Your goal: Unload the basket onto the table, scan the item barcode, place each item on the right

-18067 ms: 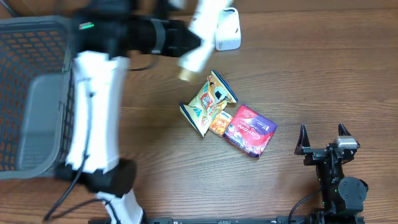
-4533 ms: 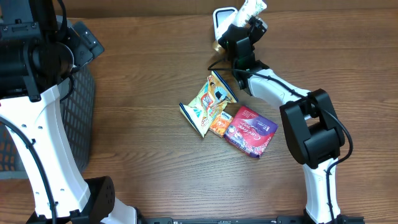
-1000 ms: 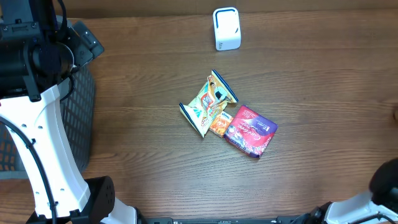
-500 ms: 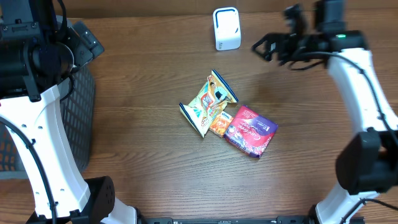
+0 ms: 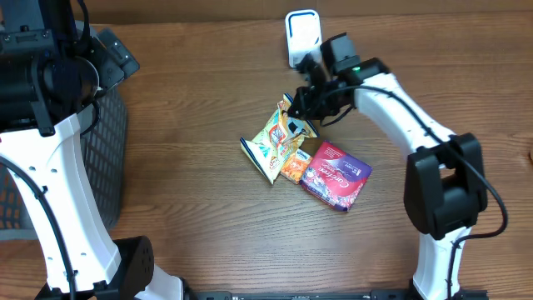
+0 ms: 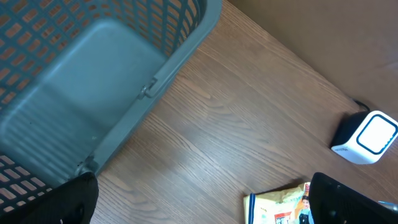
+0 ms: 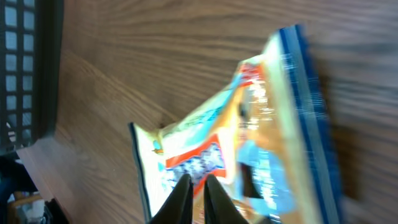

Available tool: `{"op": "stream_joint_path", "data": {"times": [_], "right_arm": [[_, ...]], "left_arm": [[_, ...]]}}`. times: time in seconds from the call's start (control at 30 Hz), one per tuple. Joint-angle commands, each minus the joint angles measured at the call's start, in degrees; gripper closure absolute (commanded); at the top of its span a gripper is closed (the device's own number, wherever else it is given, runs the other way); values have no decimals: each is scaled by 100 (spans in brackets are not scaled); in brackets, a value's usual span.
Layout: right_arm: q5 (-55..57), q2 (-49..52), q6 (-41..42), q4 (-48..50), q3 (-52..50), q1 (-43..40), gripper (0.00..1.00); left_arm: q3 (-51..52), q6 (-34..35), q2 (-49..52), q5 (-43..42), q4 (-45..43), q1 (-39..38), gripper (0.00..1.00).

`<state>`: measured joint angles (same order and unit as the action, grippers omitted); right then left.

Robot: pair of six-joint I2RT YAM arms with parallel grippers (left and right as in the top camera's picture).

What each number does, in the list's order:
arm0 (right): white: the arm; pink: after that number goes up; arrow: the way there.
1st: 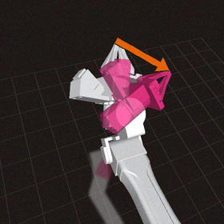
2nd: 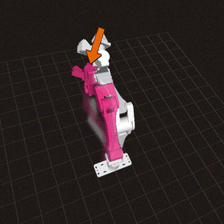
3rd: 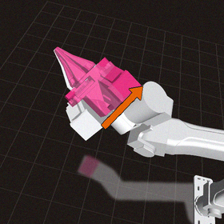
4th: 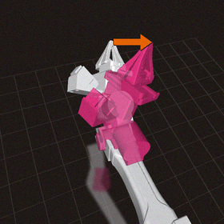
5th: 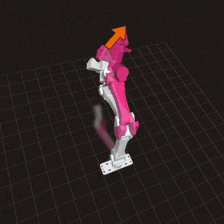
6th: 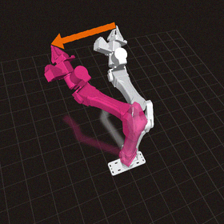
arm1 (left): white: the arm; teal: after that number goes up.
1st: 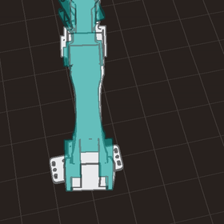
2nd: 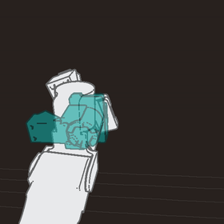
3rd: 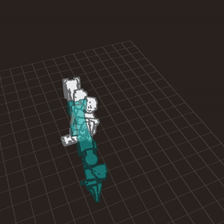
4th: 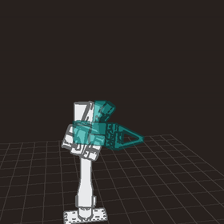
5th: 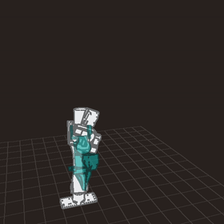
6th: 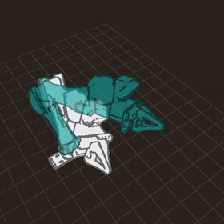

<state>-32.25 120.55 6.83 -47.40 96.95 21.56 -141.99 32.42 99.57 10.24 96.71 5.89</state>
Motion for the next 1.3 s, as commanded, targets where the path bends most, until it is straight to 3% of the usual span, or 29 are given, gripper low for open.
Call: {"op": "stream_joint_path", "data": {"times": [0.0,0.23,0.5,0.53,0.57,0.6,0.7,0.77,0.83,0.9,1.0,1.07,1.1,1.13,1.17,1.27], "right_arm": [[400,-76,385,44,-20,192,94],[1034,-79,433,-306,-20,330,96],[802,-118,525,-251,-2,149,96],[734,-118,525,-238,-2,151,95],[699,-118,522,-238,-2,151,85],[688,-118,522,-236,-2,153,82],[695,-118,522,-164,-4,162,95],[695,-118,522,-103,-4,162,96],[695,-116,527,-55,-4,162,96],[697,-116,546,-33,-7,162,96],[728,-116,708,-37,-15,162,96],[739,-111,826,-52,-17,162,96],[739,-111,846,-55,-20,162,96],[739,-111,846,-50,-20,162,96],[796,-109,863,-39,-20,162,96],[1381,-109,1453,-55,-20,151,96]], "left_arm": [[20,-72,9,24,9,9,0],[20,-72,9,24,9,9,0],[20,-72,7,24,9,9,0],[20,-52,9,17,7,9,0],[20,-48,9,17,9,9,0],[20,-48,9,17,7,9,0],[20,35,9,-79,4,9,0],[20,48,9,-129,7,9,0],[20,59,7,-708,9,9,0],[28,-175,15,-1801,9,0,2],[289,-1300,46,-3536,11,-267,16],[610,-1711,46,-4070,9,-575,27],[925,-1744,46,-4059,4,-870,43],[1027,-1744,46,-4015,-7,-960,48],[1419,-1744,46,-3825,-90,-1272,65],[2223,-1685,46,-3501,-350,-1786,88]]}}
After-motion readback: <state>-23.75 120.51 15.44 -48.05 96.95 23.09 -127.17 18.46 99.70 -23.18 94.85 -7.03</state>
